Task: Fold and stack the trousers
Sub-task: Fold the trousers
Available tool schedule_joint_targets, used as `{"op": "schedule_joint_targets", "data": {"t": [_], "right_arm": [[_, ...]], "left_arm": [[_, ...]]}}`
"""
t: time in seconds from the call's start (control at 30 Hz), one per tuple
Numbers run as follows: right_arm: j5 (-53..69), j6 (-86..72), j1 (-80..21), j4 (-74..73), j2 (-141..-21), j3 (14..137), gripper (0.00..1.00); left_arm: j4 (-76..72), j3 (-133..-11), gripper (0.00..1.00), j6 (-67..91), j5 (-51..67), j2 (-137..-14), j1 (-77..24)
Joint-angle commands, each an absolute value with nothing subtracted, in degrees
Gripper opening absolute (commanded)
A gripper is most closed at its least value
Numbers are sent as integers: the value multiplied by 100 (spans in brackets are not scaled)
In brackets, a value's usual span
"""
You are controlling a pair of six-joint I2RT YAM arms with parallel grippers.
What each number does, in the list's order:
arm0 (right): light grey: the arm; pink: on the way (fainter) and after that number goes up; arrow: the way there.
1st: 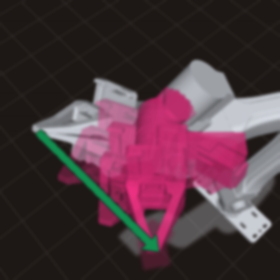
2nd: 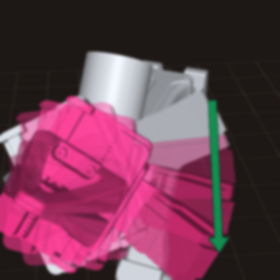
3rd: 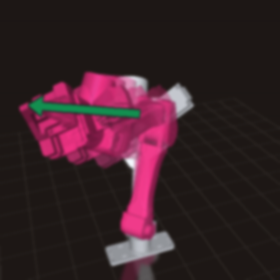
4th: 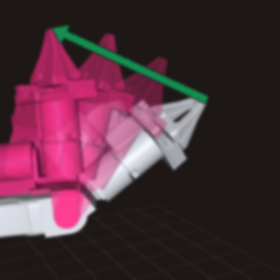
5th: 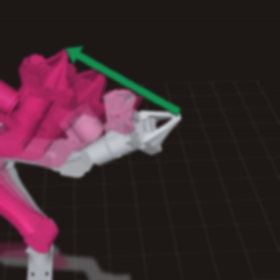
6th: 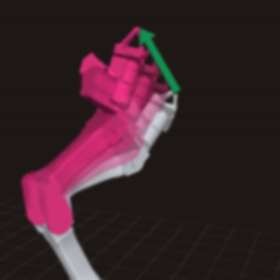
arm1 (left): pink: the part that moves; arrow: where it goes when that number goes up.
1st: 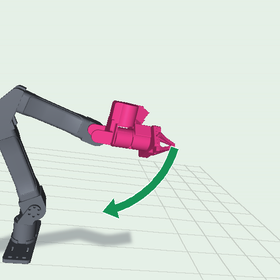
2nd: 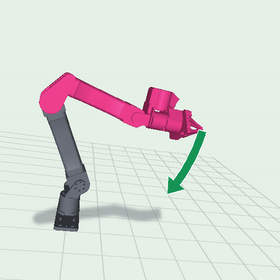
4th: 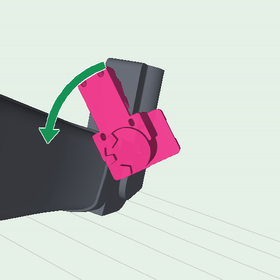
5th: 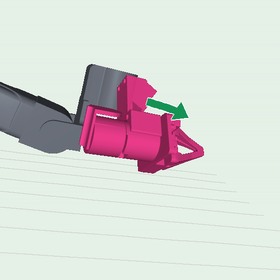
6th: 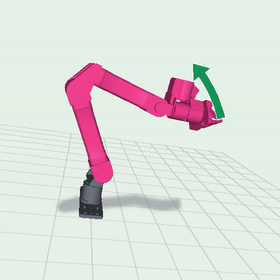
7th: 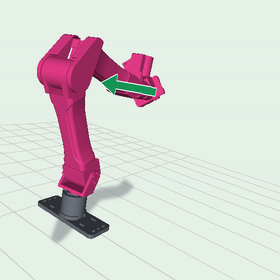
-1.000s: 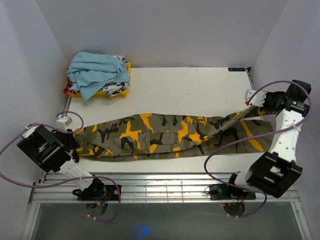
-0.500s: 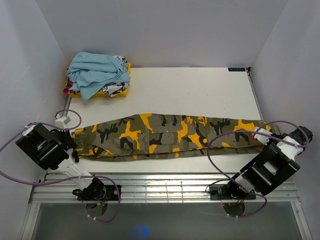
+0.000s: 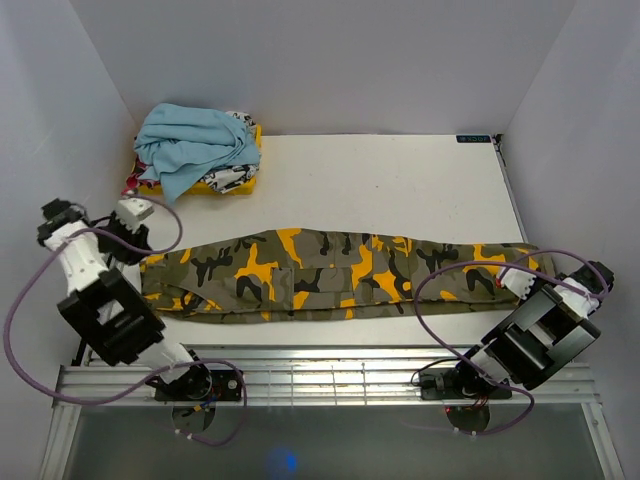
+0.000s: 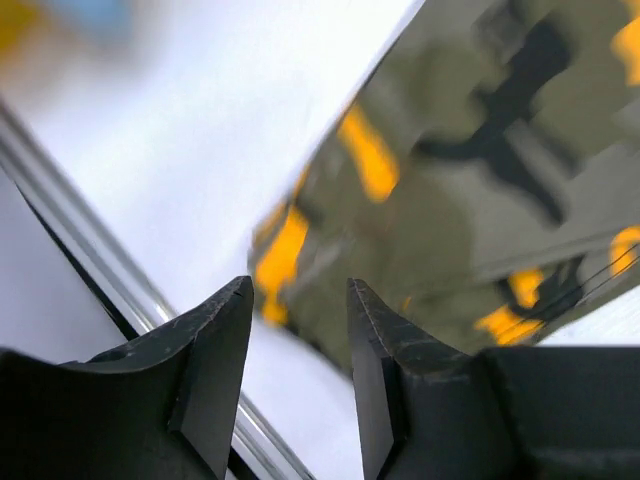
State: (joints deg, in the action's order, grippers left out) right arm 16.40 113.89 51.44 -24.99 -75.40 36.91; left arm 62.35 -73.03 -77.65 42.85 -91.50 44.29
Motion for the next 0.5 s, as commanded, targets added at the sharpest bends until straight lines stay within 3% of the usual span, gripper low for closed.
{"op": "schedule_joint_targets", "data": {"t": [0.0, 0.1, 0.23, 0.4, 0.47], "right_arm": [[1714, 13571, 5010, -2961, -7453, 3849, 8], [1696, 13246, 4773, -3129, -7445, 3938, 8], [1591, 13254, 4720, -3015, -7444, 3885, 8], [1652, 12929, 4579, -3382, -7506, 4174, 8], [1740, 12902, 4535, -3533, -7497, 4306, 8]], "left_arm": [[6400, -6866, 53, -8028, 4774, -7815, 2948], [5645, -5831, 53, -7219, 4028, -7358, 1306], [4906, -4889, 50, -6410, 3228, -7321, 503], [3789, -3719, 33, -6248, 1701, -8048, 465], [3561, -3770, 32, -6476, 1565, -8374, 939]]}}
